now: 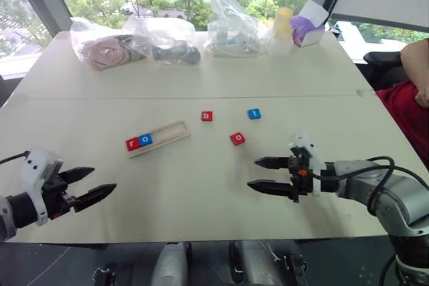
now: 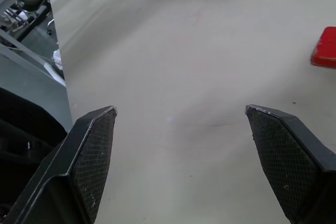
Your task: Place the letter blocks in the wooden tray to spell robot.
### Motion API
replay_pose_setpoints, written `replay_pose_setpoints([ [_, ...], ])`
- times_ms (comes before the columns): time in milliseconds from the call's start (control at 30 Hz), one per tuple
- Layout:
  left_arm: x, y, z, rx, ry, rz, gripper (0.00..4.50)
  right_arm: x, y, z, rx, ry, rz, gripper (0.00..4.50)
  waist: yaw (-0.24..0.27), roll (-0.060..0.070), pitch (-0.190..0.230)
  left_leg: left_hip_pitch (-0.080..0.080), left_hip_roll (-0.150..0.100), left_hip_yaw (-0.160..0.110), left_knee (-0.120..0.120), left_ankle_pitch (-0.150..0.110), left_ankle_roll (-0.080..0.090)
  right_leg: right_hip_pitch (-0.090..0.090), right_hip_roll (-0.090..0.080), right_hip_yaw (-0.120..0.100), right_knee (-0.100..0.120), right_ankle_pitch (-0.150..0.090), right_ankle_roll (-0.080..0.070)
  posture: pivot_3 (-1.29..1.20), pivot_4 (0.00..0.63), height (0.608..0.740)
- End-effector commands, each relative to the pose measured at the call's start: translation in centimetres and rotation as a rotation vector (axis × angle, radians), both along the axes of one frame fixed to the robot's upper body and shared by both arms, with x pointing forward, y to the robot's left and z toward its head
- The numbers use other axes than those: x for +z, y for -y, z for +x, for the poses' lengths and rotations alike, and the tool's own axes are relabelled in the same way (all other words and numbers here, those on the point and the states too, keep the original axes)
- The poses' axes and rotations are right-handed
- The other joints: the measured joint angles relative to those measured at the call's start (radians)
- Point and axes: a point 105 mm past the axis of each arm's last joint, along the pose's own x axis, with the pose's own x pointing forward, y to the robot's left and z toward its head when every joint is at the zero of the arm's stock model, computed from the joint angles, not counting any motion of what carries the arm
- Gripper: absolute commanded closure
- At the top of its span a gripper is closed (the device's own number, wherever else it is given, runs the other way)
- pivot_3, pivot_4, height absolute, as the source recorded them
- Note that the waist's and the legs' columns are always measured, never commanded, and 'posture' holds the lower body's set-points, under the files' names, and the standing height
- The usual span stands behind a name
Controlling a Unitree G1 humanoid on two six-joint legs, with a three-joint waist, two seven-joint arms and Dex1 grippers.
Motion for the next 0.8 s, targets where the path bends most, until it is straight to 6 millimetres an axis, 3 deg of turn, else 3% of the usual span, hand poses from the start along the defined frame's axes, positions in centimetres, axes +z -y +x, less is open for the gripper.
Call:
replay_pose_setpoints([
  [33, 0.3, 0.1, 0.2, 0.011, 0.029, 0.037, 0.00, 0.8, -0.2, 0.0, 0.018, 0.039, 0.009, 0.44, 0.000, 0.000, 0.000, 0.000, 0.000, 0.000, 0.000, 0.000, 0.000, 0.000, 0.000, 0.000, 0.000, 0.000, 0.000, 0.00, 0.150, 0.740],
  [267, -0.8, 0.0, -0.1, 0.026, 0.005, 0.102, 0.00, 0.9, -0.6, 0.3, 0.037, 0.051, 0.005, 0.44, -0.001, 0.000, 0.000, 0.000, 0.000, 0.000, 0.000, 0.000, 0.000, 0.000, 0.001, 0.000, 0.001, 0.000, 0.000, 0.00, 0.150, 0.740],
  [633, -0.9, -0.8, -0.1, 0.038, 0.009, 0.115, 0.00, 0.0, -1.1, 0.2, 0.063, 0.035, 0.004, 0.44, 0.000, 0.000, 0.000, 0.000, 0.000, 0.000, 0.000, 0.000, 0.000, 0.000, 0.000, 0.000, 0.001, 0.000, 0.000, 0.00, 0.150, 0.740],
  [800, 0.0, -2.2, 1.6, 0.026, 0.066, 0.202, 0.00, -0.7, -1.1, 0.9, 0.074, 0.037, -0.023, 0.44, -0.001, 0.000, 0.000, 0.000, 0.000, 0.001, 0.000, 0.000, 0.000, 0.000, 0.001, 0.000, 0.001, 0.000, 0.000, 0.00, 0.150, 0.740],
])
